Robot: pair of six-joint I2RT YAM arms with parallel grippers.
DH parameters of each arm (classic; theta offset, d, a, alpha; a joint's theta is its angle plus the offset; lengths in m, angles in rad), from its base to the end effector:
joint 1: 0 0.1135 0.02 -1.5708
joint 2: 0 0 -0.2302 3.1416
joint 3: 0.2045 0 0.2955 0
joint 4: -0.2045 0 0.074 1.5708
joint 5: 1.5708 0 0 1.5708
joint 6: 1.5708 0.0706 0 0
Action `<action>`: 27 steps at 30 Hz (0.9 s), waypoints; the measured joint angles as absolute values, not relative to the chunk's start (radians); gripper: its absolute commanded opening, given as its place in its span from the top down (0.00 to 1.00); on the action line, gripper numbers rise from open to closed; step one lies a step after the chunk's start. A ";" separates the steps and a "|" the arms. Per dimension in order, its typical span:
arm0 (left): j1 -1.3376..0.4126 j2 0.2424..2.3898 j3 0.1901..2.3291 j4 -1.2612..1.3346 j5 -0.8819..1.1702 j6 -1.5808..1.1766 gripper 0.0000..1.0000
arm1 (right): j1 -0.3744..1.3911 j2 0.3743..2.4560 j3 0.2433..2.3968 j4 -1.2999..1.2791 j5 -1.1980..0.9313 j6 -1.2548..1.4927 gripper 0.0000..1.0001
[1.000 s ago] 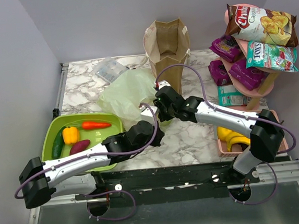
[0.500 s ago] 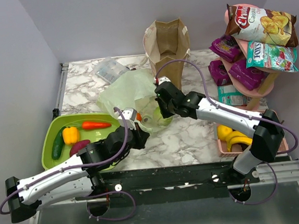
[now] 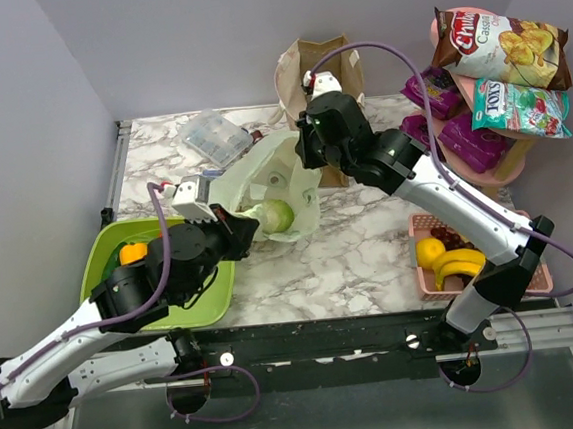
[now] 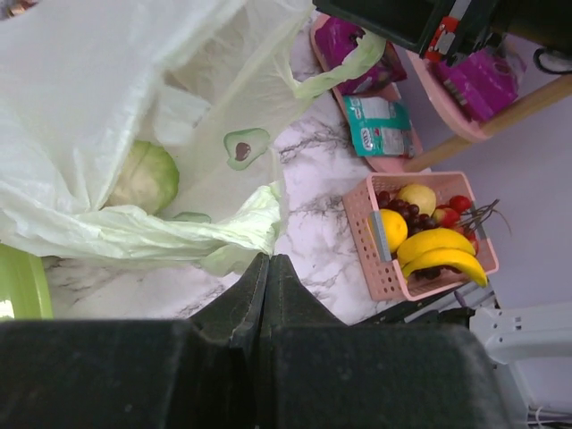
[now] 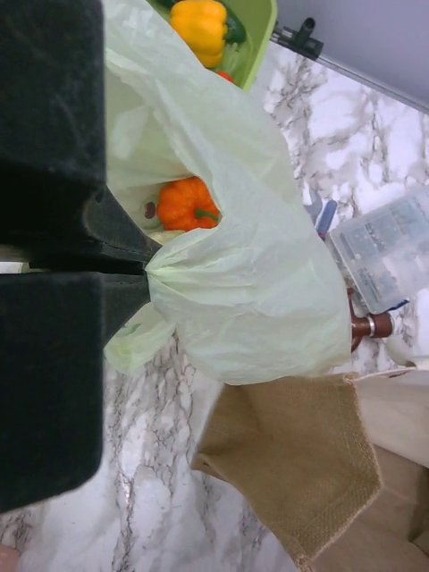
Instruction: Place the food into the grocery bag and tie it
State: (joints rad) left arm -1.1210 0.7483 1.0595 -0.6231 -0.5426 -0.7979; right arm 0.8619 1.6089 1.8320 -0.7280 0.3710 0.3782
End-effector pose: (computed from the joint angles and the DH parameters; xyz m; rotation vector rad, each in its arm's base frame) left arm 0.1356 -0.1970 0.3746 -0.0735 1.9178 -0.8215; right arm 0.2929 0.3022 0.3985 -0.2704 2.0431 0.3893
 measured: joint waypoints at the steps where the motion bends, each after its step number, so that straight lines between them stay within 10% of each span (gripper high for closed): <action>1: -1.119 0.744 1.077 -0.628 -0.546 -0.798 1.00 | 0.862 1.610 1.840 -0.729 0.377 0.374 0.99; 17: -1.118 0.639 0.891 -0.599 -0.415 -0.802 1.00 | 0.855 1.577 1.526 -0.846 0.443 0.402 0.91; 24: -1.118 0.642 0.885 -0.573 -0.347 -0.805 1.00 | 0.855 1.558 1.573 -0.920 0.545 0.421 0.18; 27: -1.118 0.643 0.885 -0.567 -0.333 -0.805 1.00 | 0.855 1.553 1.604 -0.944 0.569 0.421 0.11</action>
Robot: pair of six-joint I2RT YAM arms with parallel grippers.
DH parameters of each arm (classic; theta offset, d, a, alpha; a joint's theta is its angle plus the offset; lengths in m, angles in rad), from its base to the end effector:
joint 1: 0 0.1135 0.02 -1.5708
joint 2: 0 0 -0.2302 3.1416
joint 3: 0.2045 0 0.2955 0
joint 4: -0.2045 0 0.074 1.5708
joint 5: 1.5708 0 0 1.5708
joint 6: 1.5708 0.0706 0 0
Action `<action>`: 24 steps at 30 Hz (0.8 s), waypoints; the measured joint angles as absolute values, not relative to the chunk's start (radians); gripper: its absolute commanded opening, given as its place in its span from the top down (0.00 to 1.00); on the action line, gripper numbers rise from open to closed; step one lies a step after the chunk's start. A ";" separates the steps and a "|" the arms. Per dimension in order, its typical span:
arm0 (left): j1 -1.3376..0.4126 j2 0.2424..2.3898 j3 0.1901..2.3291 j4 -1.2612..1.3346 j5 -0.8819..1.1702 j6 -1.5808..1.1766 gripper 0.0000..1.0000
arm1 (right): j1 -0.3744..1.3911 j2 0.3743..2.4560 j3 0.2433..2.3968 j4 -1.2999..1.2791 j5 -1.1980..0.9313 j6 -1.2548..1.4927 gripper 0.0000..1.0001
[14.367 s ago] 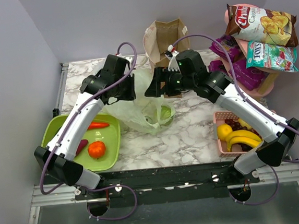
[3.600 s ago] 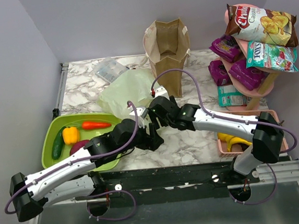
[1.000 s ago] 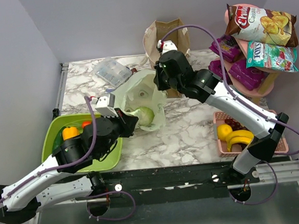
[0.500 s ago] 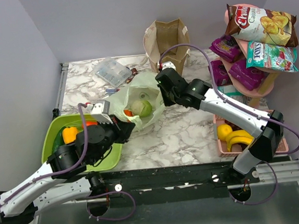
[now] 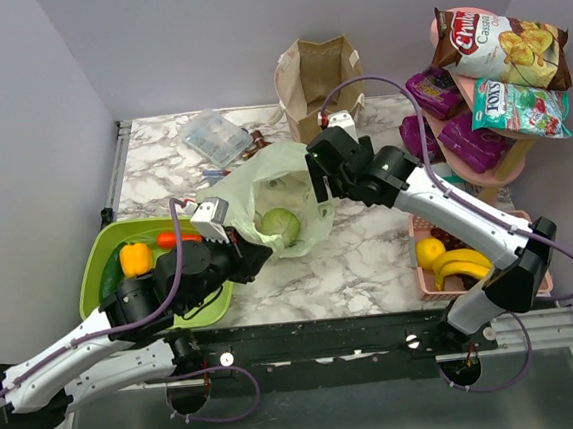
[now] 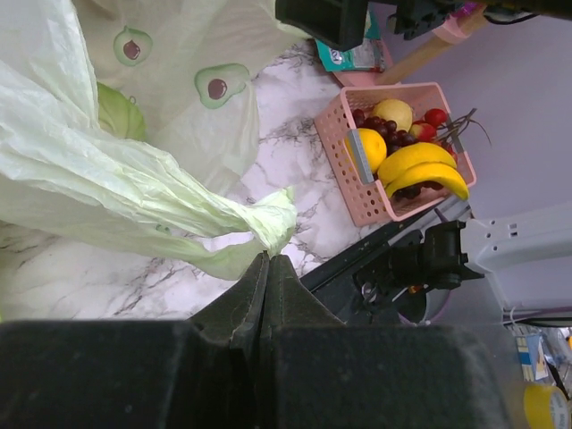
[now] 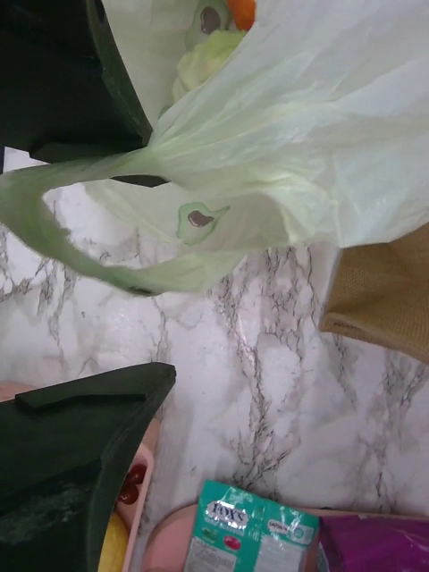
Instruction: Place the food into the grocery bag and tie it
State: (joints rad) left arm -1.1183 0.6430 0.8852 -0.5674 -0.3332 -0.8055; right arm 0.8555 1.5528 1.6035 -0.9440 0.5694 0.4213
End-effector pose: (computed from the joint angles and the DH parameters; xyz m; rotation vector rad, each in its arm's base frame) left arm 0.1238 -0.2018 0.3342 0.0726 2.0031 -0.9808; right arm 0.2815 0.2660 0.3143 -0.2610 2.2723 -0.0570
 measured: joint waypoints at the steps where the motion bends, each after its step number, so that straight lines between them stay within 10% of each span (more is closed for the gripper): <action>1: -1.118 0.644 0.885 -0.567 -0.328 -0.805 1.00 | 0.855 1.547 1.608 -0.952 0.578 0.425 0.10; 14: -1.118 0.606 0.885 -0.577 -0.311 -0.813 0.82 | 0.855 1.281 1.510 -1.094 0.788 0.645 0.07; 24: -1.118 0.559 0.876 -0.584 -0.303 -0.821 0.28 | 0.855 1.053 1.284 -1.270 0.850 0.926 0.07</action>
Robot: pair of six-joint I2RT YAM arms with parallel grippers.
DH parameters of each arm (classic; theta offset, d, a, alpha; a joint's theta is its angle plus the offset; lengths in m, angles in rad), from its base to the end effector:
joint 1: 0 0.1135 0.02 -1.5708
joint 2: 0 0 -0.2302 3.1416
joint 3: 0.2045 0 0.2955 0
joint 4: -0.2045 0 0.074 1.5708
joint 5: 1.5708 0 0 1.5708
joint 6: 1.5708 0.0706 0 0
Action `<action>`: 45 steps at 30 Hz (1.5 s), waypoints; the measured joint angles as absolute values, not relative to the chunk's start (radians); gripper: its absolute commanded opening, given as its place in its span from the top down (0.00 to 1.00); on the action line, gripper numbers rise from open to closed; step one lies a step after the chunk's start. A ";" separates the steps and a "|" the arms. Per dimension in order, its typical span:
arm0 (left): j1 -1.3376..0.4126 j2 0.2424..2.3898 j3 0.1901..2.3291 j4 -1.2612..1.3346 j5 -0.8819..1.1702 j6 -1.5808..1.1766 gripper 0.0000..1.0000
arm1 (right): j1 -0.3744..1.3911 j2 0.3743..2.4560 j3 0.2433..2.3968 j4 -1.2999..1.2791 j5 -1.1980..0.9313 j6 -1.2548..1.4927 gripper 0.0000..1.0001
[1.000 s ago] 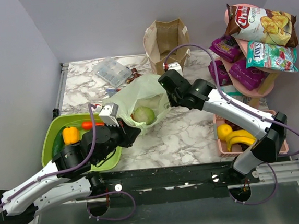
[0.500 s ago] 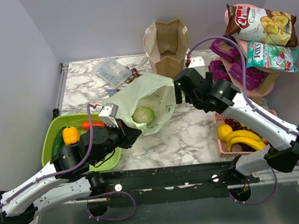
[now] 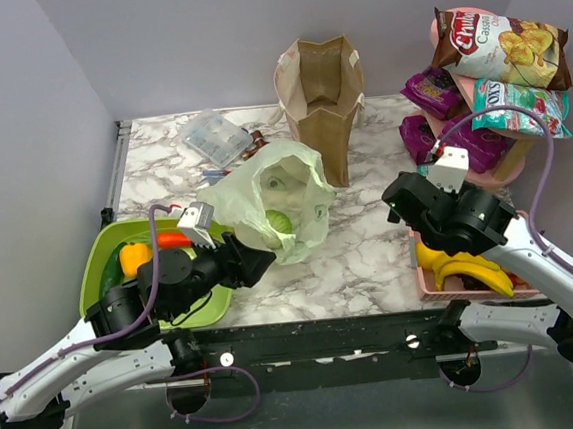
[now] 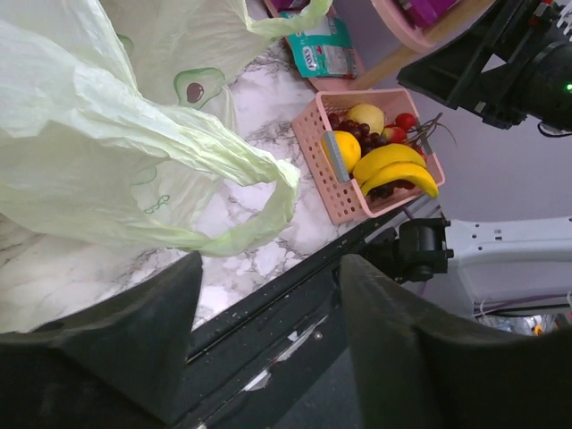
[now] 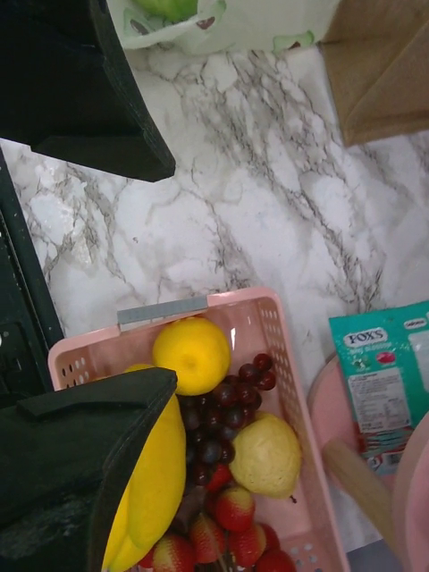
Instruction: Place the food into the grocery bag and tie it
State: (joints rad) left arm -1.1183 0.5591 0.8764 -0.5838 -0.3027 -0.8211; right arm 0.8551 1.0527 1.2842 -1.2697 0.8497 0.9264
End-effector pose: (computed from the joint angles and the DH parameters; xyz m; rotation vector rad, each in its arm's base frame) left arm 0.1140 -0.1863 0.3457 0.0642 1.9653 -1.0615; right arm 0.1943 0.1426 0.3344 0.3440 2.1527 -0.1566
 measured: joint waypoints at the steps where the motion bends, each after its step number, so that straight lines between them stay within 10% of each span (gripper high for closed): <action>1: -1.118 0.556 0.876 -0.587 -0.302 -0.822 0.25 | 0.855 1.050 1.276 -1.288 0.853 0.953 0.07; 9: -1.118 0.554 0.894 -0.643 -0.297 -0.805 0.01 | 0.855 1.027 1.261 -1.375 0.879 1.074 0.01; 45: -1.207 1.322 1.404 -0.382 0.086 -0.345 0.02 | 0.855 0.949 1.798 -0.645 0.708 0.379 0.02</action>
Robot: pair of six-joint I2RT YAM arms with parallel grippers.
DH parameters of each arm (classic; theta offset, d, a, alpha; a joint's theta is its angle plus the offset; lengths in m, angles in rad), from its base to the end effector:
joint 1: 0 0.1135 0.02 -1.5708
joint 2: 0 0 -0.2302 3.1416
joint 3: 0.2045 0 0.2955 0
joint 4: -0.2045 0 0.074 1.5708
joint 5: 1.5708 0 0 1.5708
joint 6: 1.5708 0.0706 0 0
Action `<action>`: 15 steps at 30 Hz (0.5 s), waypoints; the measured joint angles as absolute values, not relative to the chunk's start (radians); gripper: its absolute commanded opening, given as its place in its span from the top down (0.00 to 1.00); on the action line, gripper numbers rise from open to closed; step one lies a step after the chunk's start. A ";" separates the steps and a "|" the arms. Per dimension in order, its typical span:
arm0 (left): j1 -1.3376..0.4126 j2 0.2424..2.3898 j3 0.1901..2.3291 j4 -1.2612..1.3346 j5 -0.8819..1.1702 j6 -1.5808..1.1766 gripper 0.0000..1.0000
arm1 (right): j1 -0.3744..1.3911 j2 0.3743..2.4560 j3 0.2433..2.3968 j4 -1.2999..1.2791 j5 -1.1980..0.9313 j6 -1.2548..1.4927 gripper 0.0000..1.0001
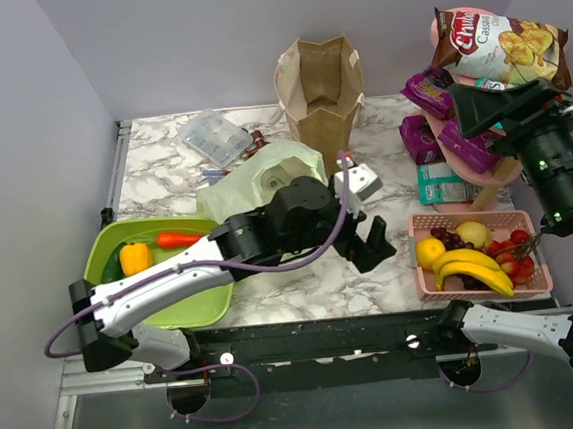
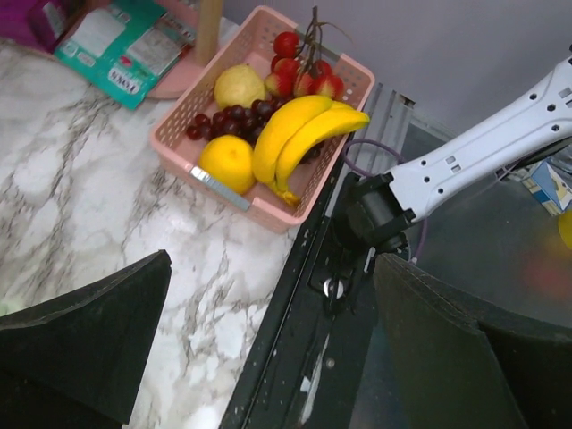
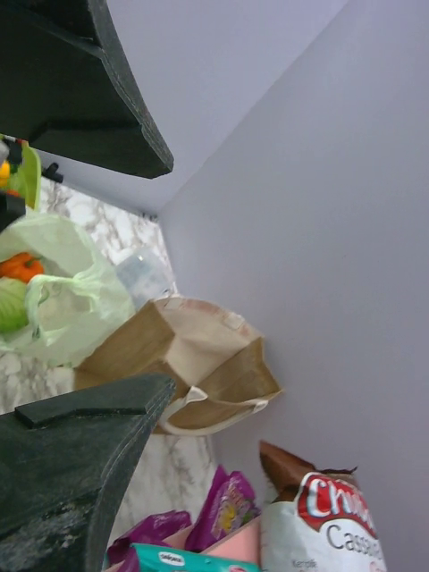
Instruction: Place the food into the grocery bag and tie it
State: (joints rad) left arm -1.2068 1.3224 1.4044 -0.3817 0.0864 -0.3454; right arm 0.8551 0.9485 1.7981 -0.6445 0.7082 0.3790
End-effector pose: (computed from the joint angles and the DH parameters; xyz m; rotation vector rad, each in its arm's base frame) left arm 0.1313 -0.3617 0.3775 0.9086 1.8220 -1.1143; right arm 0.1375 0.0882 0.5835 0.2693 1.4115 0.5362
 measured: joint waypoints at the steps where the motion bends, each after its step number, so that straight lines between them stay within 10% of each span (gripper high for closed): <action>1: -1.207 1.339 1.415 -0.369 0.097 -0.339 0.02 | 0.855 0.943 1.803 -0.625 0.699 0.368 0.02; 15: -1.225 1.781 1.627 -0.083 0.364 -0.216 0.04 | 0.855 0.933 1.843 -0.569 0.657 0.313 0.02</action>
State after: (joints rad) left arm -1.2255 1.7813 1.6272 -0.0826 0.3641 -0.2157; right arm 0.8551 0.9333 1.8431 -0.5694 0.6571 0.3130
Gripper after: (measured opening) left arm 0.962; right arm 0.982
